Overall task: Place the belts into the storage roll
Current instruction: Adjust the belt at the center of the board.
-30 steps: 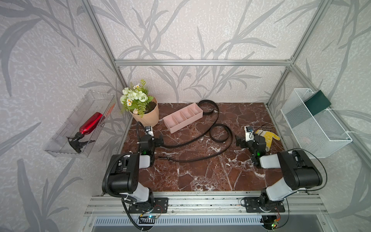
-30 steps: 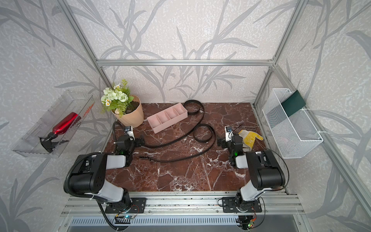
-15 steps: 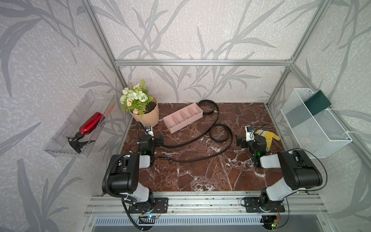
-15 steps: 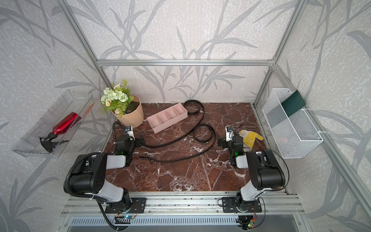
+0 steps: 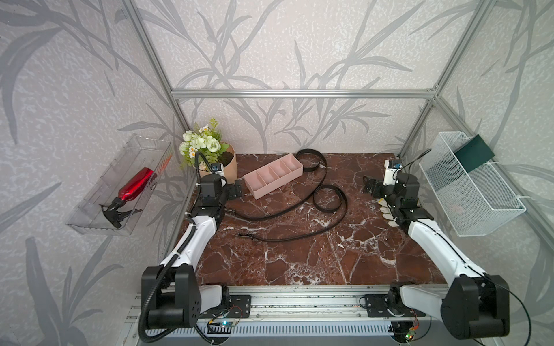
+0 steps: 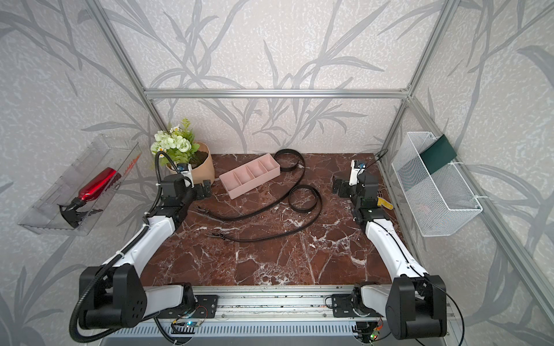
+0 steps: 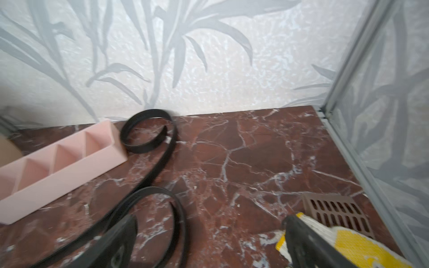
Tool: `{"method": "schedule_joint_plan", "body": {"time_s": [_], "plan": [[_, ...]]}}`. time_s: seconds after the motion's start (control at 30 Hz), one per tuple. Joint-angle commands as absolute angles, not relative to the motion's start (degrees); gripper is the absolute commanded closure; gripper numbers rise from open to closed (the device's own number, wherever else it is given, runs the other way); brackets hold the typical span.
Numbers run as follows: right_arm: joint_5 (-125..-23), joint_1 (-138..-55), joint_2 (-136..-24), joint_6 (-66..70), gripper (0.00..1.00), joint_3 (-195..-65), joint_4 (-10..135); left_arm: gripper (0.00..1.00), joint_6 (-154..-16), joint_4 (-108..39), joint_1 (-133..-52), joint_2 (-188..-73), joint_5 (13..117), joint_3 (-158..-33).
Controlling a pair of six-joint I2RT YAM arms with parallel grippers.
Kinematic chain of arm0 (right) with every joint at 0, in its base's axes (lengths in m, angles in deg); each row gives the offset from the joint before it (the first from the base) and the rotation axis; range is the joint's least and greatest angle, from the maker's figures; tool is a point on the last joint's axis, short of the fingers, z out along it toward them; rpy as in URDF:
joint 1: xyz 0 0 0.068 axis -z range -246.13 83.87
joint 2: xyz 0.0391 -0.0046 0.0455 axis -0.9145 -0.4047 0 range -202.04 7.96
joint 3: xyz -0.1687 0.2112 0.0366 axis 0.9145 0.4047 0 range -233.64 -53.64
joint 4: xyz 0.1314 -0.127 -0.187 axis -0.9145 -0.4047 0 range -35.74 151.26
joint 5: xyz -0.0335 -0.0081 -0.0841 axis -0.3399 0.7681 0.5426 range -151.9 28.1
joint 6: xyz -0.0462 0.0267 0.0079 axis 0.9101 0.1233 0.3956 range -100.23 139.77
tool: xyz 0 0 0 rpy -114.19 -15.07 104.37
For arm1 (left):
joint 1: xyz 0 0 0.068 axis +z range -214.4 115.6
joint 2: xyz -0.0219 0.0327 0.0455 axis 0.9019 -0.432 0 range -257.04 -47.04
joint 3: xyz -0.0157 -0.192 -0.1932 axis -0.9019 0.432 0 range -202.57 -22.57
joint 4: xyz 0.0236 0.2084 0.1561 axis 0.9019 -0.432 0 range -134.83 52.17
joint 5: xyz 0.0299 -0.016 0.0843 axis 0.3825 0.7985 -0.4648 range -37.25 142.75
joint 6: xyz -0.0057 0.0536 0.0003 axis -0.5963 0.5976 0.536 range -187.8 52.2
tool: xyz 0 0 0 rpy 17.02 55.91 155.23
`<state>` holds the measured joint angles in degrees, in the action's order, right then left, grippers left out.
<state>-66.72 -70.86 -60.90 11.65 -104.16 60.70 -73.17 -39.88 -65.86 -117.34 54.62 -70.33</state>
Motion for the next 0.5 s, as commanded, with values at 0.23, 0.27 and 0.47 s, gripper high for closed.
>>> {"method": "schedule_joint_plan", "body": {"time_s": [0.23, 0.27, 0.47], "plan": [[-69.9, -82.7, -70.2, 10.9, 0.01, -116.6, 21.6, 0.05, -66.4, -65.2, -94.9, -114.7, 55.3, -72.3], [-70.1, -82.7, -69.8, 10.2, 0.01, -116.2, 22.2, 0.06, -65.5, -65.6, -97.3, -115.4, 55.7, -72.6], [-71.6, -82.7, -66.5, 6.8, 0.01, -112.5, 25.8, 0.07, -58.7, -66.3, -108.4, -124.7, 54.9, -74.9]]}}
